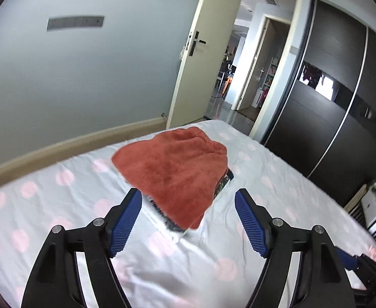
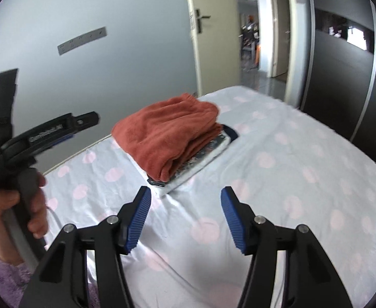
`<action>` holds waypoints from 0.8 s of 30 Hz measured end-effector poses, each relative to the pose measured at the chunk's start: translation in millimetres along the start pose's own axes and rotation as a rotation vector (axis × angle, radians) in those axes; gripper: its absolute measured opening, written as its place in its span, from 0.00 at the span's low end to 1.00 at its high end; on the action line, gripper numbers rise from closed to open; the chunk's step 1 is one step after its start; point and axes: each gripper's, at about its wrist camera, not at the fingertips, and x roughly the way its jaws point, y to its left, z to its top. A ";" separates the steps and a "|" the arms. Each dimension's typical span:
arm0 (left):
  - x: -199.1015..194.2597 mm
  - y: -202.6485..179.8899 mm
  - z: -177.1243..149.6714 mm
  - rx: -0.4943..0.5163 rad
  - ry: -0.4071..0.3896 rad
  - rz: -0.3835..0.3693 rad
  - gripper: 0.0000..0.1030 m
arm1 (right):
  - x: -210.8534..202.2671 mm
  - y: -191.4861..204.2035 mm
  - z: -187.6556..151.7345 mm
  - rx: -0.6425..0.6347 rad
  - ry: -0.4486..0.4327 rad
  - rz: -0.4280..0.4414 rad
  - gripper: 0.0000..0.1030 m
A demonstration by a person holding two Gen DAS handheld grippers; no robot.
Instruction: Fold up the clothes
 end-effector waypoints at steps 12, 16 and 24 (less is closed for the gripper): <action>-87.1 -15.2 -35.3 0.239 0.053 0.105 0.77 | -50.4 44.1 -26.8 0.036 -0.067 -0.003 0.54; -99.0 -18.8 -53.7 0.275 0.091 0.096 0.77 | -63.9 51.6 -38.9 0.050 -0.104 -0.052 0.54; -116.5 -33.6 -102.7 0.341 0.130 0.048 0.77 | -94.2 44.6 -75.3 0.125 -0.146 -0.088 0.55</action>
